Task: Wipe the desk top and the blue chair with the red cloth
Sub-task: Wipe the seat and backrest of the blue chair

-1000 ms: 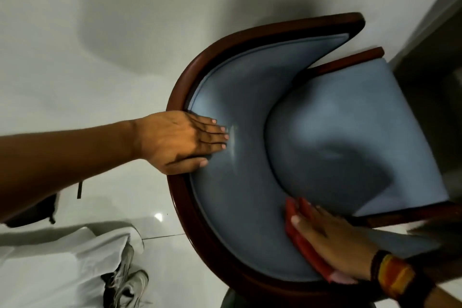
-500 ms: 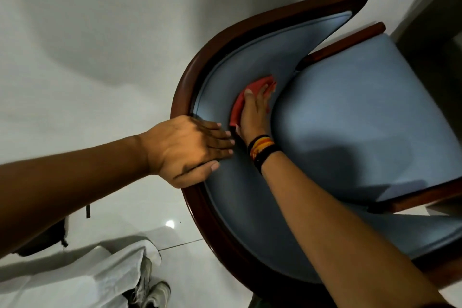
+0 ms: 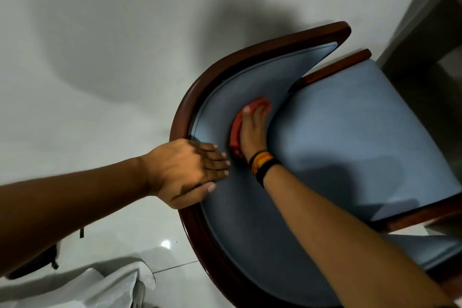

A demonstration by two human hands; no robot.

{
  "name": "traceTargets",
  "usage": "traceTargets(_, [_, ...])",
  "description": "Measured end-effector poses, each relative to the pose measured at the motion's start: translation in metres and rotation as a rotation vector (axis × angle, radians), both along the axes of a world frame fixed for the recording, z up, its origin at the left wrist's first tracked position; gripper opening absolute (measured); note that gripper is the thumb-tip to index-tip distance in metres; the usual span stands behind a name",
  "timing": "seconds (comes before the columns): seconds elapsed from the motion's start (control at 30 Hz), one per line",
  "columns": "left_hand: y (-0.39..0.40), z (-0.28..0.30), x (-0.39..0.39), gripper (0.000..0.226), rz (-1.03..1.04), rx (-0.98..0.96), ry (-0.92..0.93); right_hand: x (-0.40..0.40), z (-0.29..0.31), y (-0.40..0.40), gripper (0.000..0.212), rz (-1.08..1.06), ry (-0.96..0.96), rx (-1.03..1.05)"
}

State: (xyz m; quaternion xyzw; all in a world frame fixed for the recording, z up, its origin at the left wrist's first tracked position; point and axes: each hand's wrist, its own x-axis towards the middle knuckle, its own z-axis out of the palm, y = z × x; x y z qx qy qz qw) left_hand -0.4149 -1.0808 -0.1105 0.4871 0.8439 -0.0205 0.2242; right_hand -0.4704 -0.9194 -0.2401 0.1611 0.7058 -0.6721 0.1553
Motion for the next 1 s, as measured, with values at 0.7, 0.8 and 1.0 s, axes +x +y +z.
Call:
traceTargets(0.7, [-0.004, -0.002, 0.0, 0.052, 0.038, 0.055, -0.035, -0.069, 0.024, -0.013, 0.076, -0.23, 0.222, 0.217])
traceTargets(0.8, [-0.002, 0.0, 0.0, 0.052, 0.043, 0.043, -0.034, -0.033, 0.027, -0.008, 0.082, 0.003, 0.319, 0.176])
traceTargets(1.0, [0.001, 0.007, 0.0, 0.053, 0.048, -0.005, -0.021, 0.073, 0.018, 0.035, 0.068, 0.501, 0.309, 0.109])
